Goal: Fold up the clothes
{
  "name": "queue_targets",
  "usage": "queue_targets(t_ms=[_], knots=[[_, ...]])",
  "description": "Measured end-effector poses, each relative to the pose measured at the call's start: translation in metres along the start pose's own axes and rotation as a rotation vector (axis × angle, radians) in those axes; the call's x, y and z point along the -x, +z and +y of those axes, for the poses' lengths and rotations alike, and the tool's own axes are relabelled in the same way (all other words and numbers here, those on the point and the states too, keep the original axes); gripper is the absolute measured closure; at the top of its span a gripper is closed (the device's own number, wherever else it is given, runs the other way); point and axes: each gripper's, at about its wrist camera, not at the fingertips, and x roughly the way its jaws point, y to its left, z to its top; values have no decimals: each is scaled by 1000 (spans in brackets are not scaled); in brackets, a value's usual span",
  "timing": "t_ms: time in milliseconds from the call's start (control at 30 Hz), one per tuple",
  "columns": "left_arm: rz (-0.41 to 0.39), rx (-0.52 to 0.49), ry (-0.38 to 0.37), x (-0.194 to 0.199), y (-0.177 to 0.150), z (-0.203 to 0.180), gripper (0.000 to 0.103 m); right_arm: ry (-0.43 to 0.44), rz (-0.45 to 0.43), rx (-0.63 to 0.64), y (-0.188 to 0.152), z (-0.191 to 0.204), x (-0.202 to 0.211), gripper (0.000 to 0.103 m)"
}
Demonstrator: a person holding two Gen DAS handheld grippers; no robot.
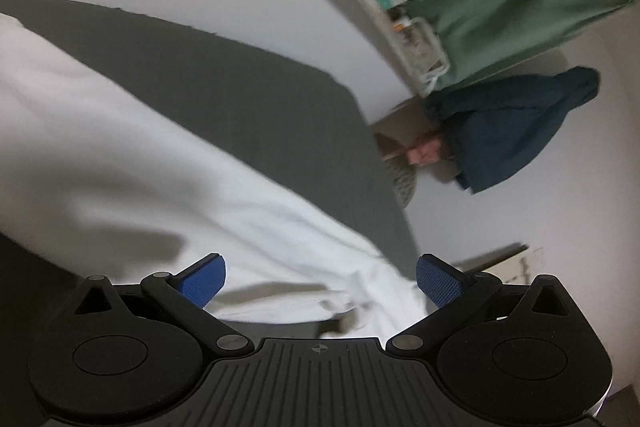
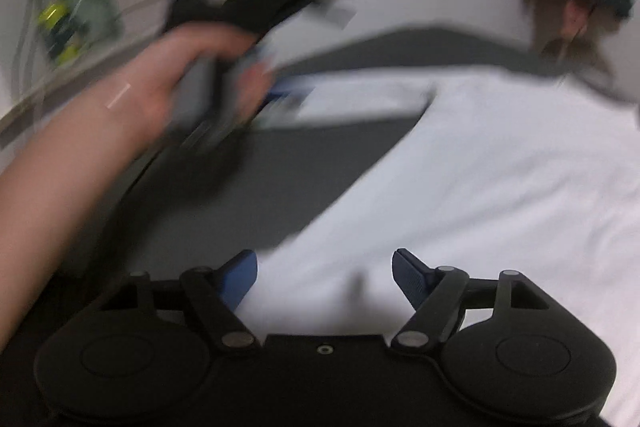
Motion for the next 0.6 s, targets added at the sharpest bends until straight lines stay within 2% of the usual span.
queue_targets(t_ms=[33,133,200,333,400,533,600], knots=[[11,12,-1,-2,0,3,0,-26,-32,1,11,-8,-3,29],[32,41,3,-9,0,10,0,-163,-41,23,56,-31,-42,29],[32,48,14,-14,0,13,0,-263,-44,67,81,-45,-71,33],[44,-10,48,-22,-4,15,0,-379,-77,262,108,-40,-122,37],[42,-1,37,-21,-3,20,0,-397,-49,415,107,-34,-142,38],[39,13,24,-21,-2,24,0,-420,-4,770,93,-23,-172,52],[38,17,21,-22,-2,25,0,-407,16,874,91,-25,-181,58]])
